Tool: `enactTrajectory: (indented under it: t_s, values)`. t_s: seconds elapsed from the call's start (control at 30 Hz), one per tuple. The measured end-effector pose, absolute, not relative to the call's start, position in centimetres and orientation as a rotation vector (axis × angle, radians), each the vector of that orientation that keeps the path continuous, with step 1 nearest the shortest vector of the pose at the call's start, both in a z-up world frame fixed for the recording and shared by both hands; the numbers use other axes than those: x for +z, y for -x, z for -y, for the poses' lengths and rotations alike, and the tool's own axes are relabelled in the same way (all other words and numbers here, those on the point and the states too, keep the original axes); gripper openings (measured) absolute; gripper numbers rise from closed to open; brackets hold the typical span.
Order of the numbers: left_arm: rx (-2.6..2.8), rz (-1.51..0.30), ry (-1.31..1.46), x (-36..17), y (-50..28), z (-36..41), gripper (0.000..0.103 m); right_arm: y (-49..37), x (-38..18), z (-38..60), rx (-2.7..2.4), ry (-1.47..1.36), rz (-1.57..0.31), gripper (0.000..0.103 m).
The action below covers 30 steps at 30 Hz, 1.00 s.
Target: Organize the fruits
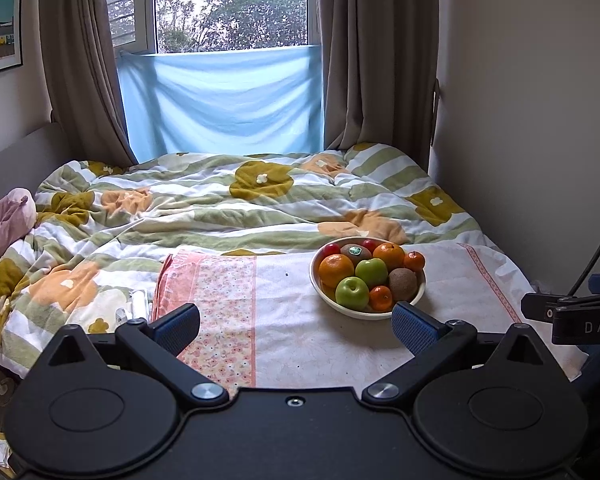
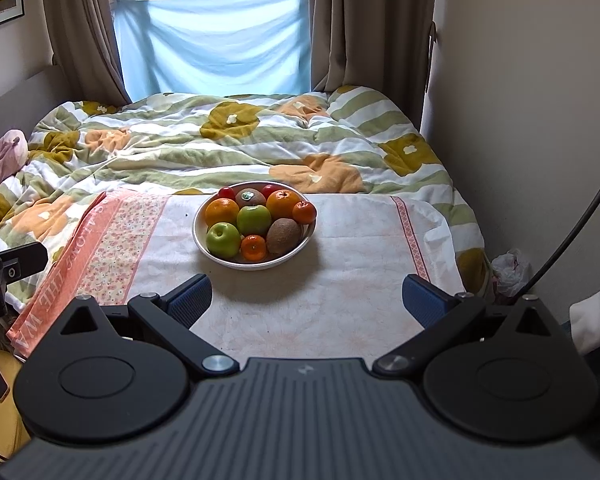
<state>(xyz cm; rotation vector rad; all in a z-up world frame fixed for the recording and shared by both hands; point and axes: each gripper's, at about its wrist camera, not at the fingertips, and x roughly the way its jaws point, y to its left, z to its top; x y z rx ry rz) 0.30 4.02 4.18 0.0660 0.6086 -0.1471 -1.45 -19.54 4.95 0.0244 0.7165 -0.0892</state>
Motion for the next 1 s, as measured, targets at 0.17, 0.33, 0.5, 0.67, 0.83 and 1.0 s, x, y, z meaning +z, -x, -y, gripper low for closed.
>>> enactTrajectory:
  t_s: [0.17, 0.33, 0.5, 0.67, 0.83, 1.0]
  values:
    - [-0.147, -0.611, -0.062, 4.2, -0.3, -4.3, 0.103, 1.3, 5.0, 19.5, -0.088, -0.022, -0.716, 0.103]
    - [-0.143, -0.616, -0.058, 4.1, -0.5, -4.6, 0.103, 1.2, 5.0, 19.4, -0.090, -0.015, -0.717, 0.103]
    - [-0.134, -0.621, -0.059, 4.1, -0.7, -4.7, 0.103, 0.9, 5.1, 19.2, -0.087, -0.019, -0.715, 0.103]
    - [-0.127, -0.603, -0.080, 4.3, -0.7, -4.4, 0.103, 0.5, 4.8, 19.2, -0.088, -0.024, -0.713, 0.103]
    - [-0.148, -0.584, -0.085, 4.4, -0.9, -4.1, 0.103, -0.2, 4.5, 19.5, -0.091, -0.038, -0.714, 0.103]
    - [-0.162, -0.583, -0.074, 4.4, -1.5, -4.0, 0.103, -0.9, 4.0, 20.1, -0.092, -0.051, -0.720, 0.103]
